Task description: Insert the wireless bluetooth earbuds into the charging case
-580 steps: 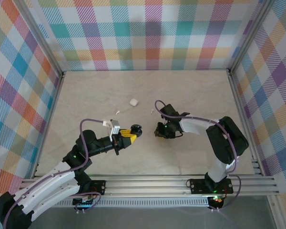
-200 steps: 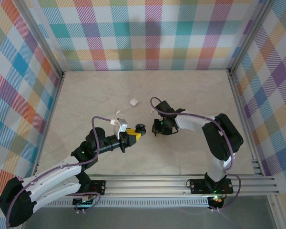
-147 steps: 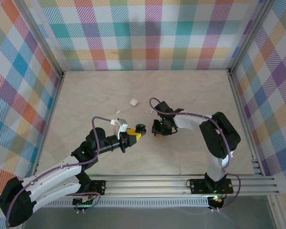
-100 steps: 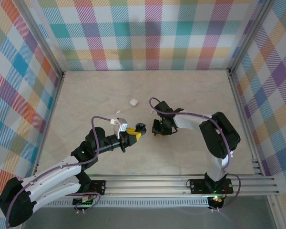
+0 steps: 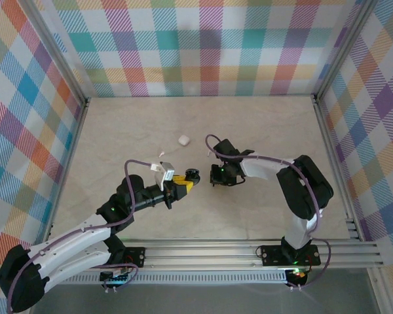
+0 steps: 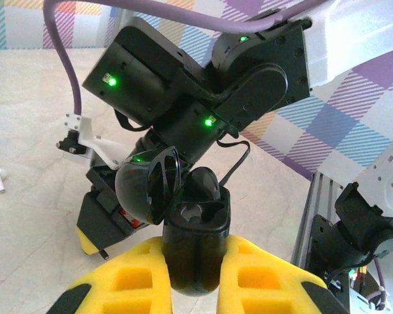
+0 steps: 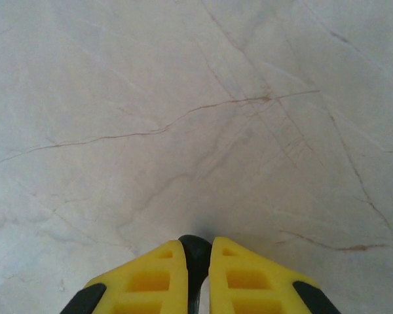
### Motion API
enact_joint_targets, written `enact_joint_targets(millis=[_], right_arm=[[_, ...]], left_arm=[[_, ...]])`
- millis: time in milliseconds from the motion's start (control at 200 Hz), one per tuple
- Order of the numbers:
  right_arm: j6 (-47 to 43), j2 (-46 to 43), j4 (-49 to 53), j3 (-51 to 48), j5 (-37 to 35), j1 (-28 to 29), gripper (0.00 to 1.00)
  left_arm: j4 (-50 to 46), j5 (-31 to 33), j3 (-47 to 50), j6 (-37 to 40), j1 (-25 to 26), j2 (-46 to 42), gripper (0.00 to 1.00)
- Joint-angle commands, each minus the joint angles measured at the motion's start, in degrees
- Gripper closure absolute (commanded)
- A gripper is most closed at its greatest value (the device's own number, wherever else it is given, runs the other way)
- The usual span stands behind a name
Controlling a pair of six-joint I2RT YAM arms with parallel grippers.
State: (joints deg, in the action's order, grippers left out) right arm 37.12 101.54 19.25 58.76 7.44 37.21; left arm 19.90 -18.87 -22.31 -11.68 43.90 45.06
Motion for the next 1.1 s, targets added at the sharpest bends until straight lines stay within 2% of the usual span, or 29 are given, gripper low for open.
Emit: enact_joint_targets(millis=[0,260,545,800,925,1095], right_arm=[[-4.1,-4.5,-4.9,-1.7,2.4,0.5,0.92],[-11.2,-15.9,-14.9,-6.8,6.0,0.5,0.92],[-18.2,-28.4,-13.6,-5.6,8.7,0.5,0.90],[-18.2,-35.8,-17.5,-5.9,14.0,0.6,0.89],[-17.4,-38.0,-23.8,-7.9,15.9,0.9,0.88],[-17.9,-39.7,-25.3,-6.7,13.0,3.2,0.90]], left_arm=[[2.6,-0.2,1.2,3.1,1.2,-3.4,1.00],[1.5,-2.7,2.2,7.6,1.2,-7.0,1.00],[2.7,-3.2,2.8,8.1,1.3,-7.2,1.00],[3.5,-2.8,2.8,9.4,1.3,-7.8,1.00],[4.2,-2.9,2.9,9.2,1.2,-7.2,1.00],[5.0,-2.7,2.3,9.0,1.2,-6.6,1.00]])
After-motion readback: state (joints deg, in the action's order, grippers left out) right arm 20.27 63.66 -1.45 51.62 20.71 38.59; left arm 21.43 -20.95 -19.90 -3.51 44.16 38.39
